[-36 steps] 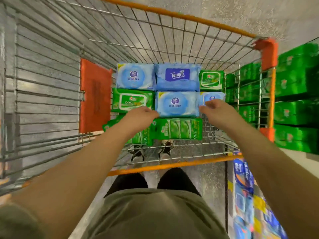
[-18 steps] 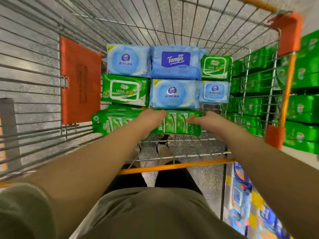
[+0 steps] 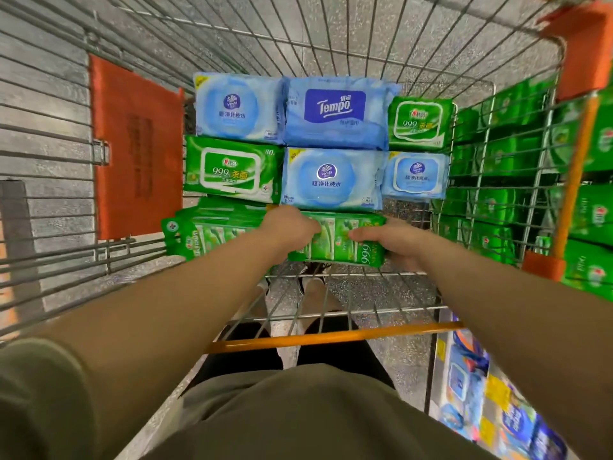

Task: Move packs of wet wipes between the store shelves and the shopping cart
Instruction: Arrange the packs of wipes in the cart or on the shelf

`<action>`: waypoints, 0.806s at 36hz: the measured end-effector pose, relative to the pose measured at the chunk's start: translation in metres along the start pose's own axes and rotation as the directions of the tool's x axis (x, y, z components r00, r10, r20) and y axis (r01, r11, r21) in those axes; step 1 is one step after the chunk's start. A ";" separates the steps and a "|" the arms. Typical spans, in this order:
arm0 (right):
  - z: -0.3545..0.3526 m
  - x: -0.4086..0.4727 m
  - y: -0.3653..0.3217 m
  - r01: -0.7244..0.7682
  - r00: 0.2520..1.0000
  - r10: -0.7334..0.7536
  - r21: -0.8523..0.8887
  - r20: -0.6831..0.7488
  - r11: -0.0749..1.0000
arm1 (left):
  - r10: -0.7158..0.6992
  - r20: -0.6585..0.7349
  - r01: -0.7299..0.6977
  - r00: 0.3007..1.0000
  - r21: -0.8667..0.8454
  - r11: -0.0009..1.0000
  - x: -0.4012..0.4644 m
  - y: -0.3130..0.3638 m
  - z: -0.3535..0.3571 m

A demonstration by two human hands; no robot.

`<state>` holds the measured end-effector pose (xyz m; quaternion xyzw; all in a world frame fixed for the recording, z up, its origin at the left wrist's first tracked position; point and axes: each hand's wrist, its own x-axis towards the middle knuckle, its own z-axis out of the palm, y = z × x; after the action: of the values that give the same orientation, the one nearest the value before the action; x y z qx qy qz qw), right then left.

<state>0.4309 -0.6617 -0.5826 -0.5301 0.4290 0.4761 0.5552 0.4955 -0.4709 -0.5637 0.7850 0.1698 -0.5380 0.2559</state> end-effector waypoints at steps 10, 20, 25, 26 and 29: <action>0.001 0.024 0.011 0.037 0.999 -0.038 0.028 0.029 0.999 | -0.046 -0.004 0.046 0.999 0.064 0.997 0.004 0.003 0.004; 0.014 -0.004 -0.006 0.062 0.998 -0.062 -0.007 0.020 0.998 | -0.123 0.016 0.123 0.992 -0.242 0.962 -0.004 0.001 -0.002; 0.012 -0.024 -0.011 0.037 0.999 -0.038 0.031 0.023 0.999 | -0.082 0.038 0.089 0.996 -0.269 0.959 -0.019 0.003 -0.008; 0.011 -0.029 -0.012 0.037 0.999 -0.038 0.037 0.018 0.999 | -0.073 0.038 0.080 0.997 -0.257 0.963 -0.022 0.003 -0.010; 0.011 -0.046 -0.015 0.056 0.998 -0.056 0.028 -0.006 0.998 | -0.053 0.046 0.062 0.998 -0.242 0.968 -0.036 0.004 -0.019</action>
<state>0.4375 -0.6534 -0.5343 -0.5356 0.4221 0.4528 0.5744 0.4989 -0.4626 -0.5237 0.7316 0.2522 -0.5356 0.3379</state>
